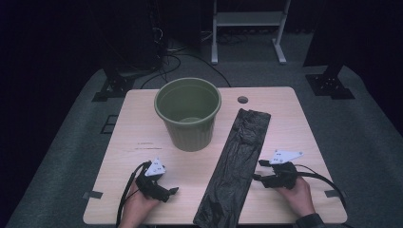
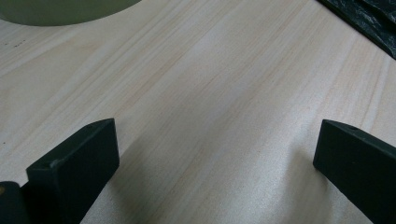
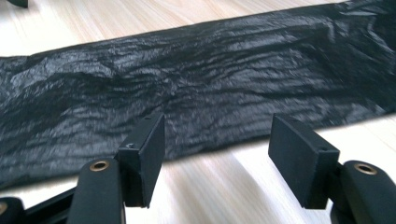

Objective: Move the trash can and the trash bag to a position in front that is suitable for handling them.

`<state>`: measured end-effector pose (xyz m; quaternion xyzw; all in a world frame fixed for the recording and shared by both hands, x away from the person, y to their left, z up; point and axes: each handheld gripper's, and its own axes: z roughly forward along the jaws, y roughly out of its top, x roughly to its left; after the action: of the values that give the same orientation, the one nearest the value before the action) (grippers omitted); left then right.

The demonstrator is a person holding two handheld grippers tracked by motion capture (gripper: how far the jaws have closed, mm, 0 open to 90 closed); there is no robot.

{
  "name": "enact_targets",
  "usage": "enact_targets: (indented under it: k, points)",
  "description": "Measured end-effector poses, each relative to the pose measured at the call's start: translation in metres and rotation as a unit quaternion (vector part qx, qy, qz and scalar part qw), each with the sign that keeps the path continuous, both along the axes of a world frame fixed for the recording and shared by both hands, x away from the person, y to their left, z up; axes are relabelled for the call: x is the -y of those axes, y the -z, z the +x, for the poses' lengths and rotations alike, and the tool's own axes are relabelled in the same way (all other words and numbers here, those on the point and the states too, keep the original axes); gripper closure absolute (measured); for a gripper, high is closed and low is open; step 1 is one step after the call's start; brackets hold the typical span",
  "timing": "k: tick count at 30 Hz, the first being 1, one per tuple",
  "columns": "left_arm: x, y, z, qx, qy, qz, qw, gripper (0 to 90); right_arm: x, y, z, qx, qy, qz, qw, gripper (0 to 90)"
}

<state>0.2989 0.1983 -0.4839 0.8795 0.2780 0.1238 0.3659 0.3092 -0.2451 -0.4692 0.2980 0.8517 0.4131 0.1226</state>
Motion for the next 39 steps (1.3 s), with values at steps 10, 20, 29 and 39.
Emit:
enact_targets:
  k: [10,20,29,39]
  points:
    - [0.000,0.000,0.000,0.000,0.000,0.000,1.0000,0.0,-0.018,0.010,0.009,-0.010,-0.013,-0.030,0.9994,40.7]
    - [0.000,0.000,0.000,0.000,0.000,0.000,1.0000,0.0,-0.011,0.010,0.008,-0.007,-0.014,-0.034,0.9993,75.2]
    - [0.000,0.000,0.000,0.000,0.000,0.000,1.0000,0.0,-0.002,0.007,0.010,-0.027,0.008,-0.039,0.9988,89.2]
    - [0.000,0.000,0.000,0.000,0.000,0.000,1.0000,0.0,0.034,0.001,0.017,-0.028,0.065,-0.020,0.9973,89.1]
